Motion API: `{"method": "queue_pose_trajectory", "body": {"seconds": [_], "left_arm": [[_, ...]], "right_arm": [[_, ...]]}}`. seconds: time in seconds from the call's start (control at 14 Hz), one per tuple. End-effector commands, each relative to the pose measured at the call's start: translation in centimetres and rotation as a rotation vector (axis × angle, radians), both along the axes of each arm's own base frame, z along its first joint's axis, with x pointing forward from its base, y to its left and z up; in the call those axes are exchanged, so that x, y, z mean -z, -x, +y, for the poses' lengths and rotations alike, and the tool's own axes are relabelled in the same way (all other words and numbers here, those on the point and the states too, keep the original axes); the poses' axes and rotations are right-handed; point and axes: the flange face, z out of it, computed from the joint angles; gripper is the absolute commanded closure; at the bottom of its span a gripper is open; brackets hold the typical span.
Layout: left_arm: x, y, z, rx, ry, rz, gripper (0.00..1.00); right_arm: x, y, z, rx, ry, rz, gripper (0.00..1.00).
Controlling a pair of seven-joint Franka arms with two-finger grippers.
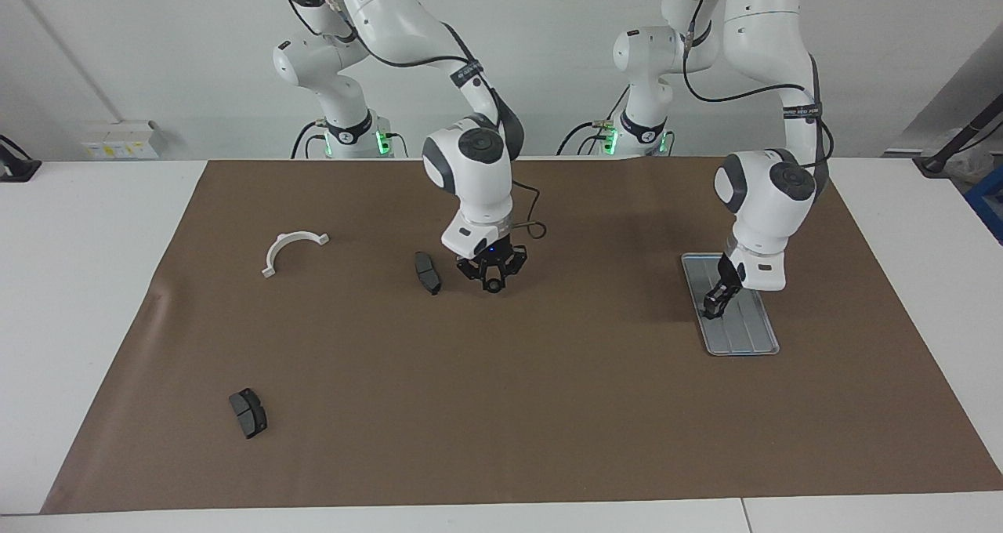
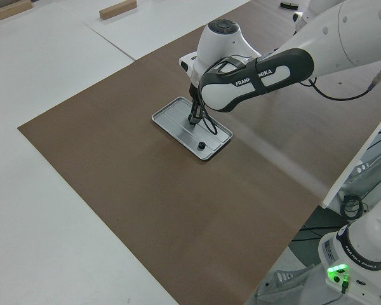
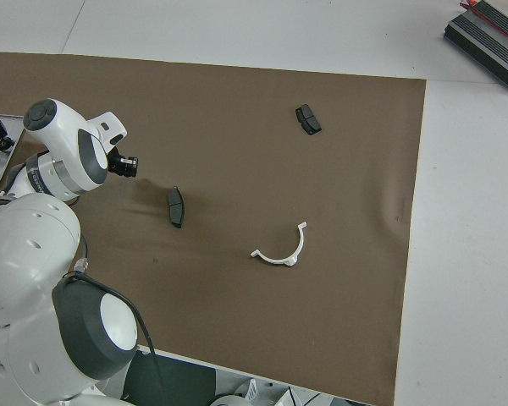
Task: Place bearing gear from tray to pile
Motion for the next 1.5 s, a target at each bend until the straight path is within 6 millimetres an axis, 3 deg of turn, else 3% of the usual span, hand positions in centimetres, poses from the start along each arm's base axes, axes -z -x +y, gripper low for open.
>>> {"method": "queue_pose_trajectory", "body": {"seconds": [0.0, 0.14, 0.28, 0.43, 0.57, 0.71, 0.85, 1.07, 1.14, 1.21, 1.28, 1.42], "left_arm": [[-0.6, -1.3, -0.8, 0.001, 0.01, 0.001, 0.97], [-3.4, -3.4, -2.1, 0.022, 0.011, 0.018, 0.97], [-5.1, -4.4, -6.3, 0.08, 0.013, 0.027, 0.97], [-5.3, -3.5, -11.6, 0.164, 0.011, 0.034, 0.97], [-5.2, -1.7, -17.9, 0.267, 0.01, 0.032, 0.97], [-5.3, 0.7, -24.3, 0.371, 0.012, 0.019, 0.97], [-5.3, 3.4, -29.5, 0.461, 0.012, 0.018, 0.96], [-3.9, 7.0, -35.6, 0.577, 0.02, -0.007, 0.94], [-3.3, 7.8, -36.9, 0.604, 0.02, -0.009, 0.91], [-2.8, 8.7, -38.1, 0.634, 0.021, -0.012, 0.8], [-2.8, 9.0, -38.5, 0.642, 0.025, -0.023, 0.54], [-2.9, 8.9, -38.6, 0.641, 0.027, -0.026, 0.22]], "right_arm": [[-4.2, -2.5, -9.2, 0.01, 0.016, 0.0, 1.0], [-4.1, -4.4, -15.2, -0.002, 0.03, 0.0, 1.0], [-3.4, -5.8, -22.5, -0.031, 0.041, 0.008, 1.0], [-1.6, -6.4, -28.6, -0.058, 0.056, 0.032, 1.0], [0.1, -6.6, -33.2, -0.077, 0.065, 0.056, 1.0], [2.2, -6.1, -35.9, -0.072, 0.067, 0.044, 1.0], [4.1, -5.5, -36.1, -0.07, 0.069, 0.047, 1.0], [5.7, -5.5, -36.0, -0.032, 0.025, 0.064, 0.98], [5.9, -5.6, -36.0, -0.027, 0.022, 0.066, 0.84], [5.8, -5.7, -36.0, -0.019, 0.021, 0.063, 0.28], [5.5, -5.9, -36.0, -0.017, 0.022, 0.057, 0.0], [3.6, -6.7, -35.4, -0.024, 0.023, 0.023, 0.0]]}}
